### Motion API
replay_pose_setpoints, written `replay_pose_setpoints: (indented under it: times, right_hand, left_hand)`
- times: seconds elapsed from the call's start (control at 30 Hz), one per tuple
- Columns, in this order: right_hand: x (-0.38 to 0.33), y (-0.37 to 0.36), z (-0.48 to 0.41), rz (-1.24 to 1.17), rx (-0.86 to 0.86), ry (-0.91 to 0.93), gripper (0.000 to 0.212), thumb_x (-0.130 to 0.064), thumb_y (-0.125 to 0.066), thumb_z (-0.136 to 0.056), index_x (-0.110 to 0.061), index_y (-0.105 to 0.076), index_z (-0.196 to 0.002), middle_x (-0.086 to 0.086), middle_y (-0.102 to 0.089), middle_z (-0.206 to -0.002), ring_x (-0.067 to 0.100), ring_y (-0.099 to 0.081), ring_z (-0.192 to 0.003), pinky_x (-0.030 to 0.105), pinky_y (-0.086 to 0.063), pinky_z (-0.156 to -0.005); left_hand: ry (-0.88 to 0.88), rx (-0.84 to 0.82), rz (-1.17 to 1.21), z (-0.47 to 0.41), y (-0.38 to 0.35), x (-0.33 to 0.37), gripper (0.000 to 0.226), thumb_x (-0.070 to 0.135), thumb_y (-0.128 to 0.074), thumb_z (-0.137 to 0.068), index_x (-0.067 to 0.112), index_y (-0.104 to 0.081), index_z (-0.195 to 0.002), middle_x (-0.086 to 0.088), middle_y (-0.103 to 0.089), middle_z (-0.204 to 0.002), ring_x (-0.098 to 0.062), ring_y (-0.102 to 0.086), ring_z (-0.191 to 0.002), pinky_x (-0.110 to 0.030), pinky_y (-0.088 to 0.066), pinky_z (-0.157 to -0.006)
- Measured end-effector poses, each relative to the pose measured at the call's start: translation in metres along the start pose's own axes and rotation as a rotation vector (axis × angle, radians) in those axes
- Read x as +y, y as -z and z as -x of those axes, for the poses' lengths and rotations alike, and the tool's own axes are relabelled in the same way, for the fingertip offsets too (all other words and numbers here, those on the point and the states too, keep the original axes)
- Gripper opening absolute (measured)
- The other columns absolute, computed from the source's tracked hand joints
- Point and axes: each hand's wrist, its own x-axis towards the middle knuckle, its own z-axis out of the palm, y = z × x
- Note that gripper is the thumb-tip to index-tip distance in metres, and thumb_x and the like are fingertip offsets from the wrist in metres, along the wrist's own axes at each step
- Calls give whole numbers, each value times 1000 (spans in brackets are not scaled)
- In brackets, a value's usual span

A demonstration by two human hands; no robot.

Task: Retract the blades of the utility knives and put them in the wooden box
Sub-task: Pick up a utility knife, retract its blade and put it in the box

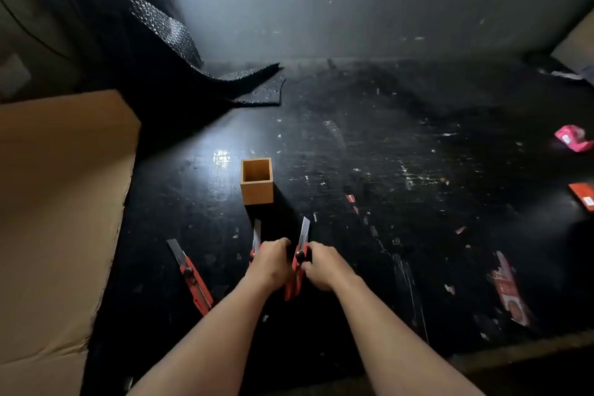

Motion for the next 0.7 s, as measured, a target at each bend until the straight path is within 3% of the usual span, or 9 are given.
replay_pose_setpoints:
  times: [0.1, 0.2, 0.3, 0.37, 0.5, 0.63, 0.7]
  right_hand:
    - [8, -13, 1, -111, 21, -16, 40, -24, -61, -90, -24, -59, -131, 3, -66, -120, 22, -66, -103, 39, -56, -90]
    - [12, -24, 3, -242, 50, -39, 42, -16, -61, -91, -27, -57, -132, 2, -69, -106, 19, -67, -94, 32, -54, -81]
    - [12, -33, 5, -319, 101, -79, 40, -15, -60, -94, -24, -58, -133, 5, -73, -103, 23, -70, -97, 34, -56, -81]
    - [12, -37, 7, -362, 131, -99, 37, -15, -60, -94, -20, -61, -130, 6, -74, -103, 23, -71, -96, 37, -57, -84]
    - [16, -33, 14, -400, 132, -97, 31, -8, -56, -92, -16, -71, -118, 7, -76, -97, 22, -72, -90, 31, -54, -72]
    - [22, -20, 13, -447, 121, -81, 28, -4, -58, -92, -18, -73, -112, 3, -76, -86, 15, -73, -78, 24, -55, -63]
    - [19, -9, 13, -498, 121, -55, 26, -2, -62, -91, -19, -70, -109, 11, -77, -90, 20, -76, -81, 31, -60, -70]
  left_hand:
    - [64, -22, 105, 2, -15, -4, 18, 24, -67, -87, 15, -71, -103, -4, -76, -97, -20, -69, -88, -28, -49, -70]
    - [124, -45, 188, 5, -25, -3, 21, 17, -69, -88, 15, -72, -109, -3, -76, -100, -13, -66, -84, -19, -47, -67]
    - [189, -33, 303, 5, -32, -3, 24, 11, -73, -87, 14, -74, -111, 6, -72, -89, -2, -63, -75, -12, -44, -58]
    - [251, -47, 385, 8, -36, -3, 27, 8, -75, -86, 13, -74, -112, 9, -70, -84, -2, -67, -77, -13, -49, -62]
    - [300, -86, 483, 9, -38, -5, 31, 10, -78, -81, 11, -76, -112, -3, -79, -102, -13, -74, -91, -24, -60, -78]
    - [315, -98, 642, 6, -32, -3, 30, 0, -76, -81, 11, -75, -109, -5, -79, -97, -17, -78, -89, -36, -65, -82]
    - [316, -102, 733, 5, -25, -1, 29, -3, -73, -84, 9, -74, -110, -8, -79, -101, -20, -78, -93, -40, -65, -83]
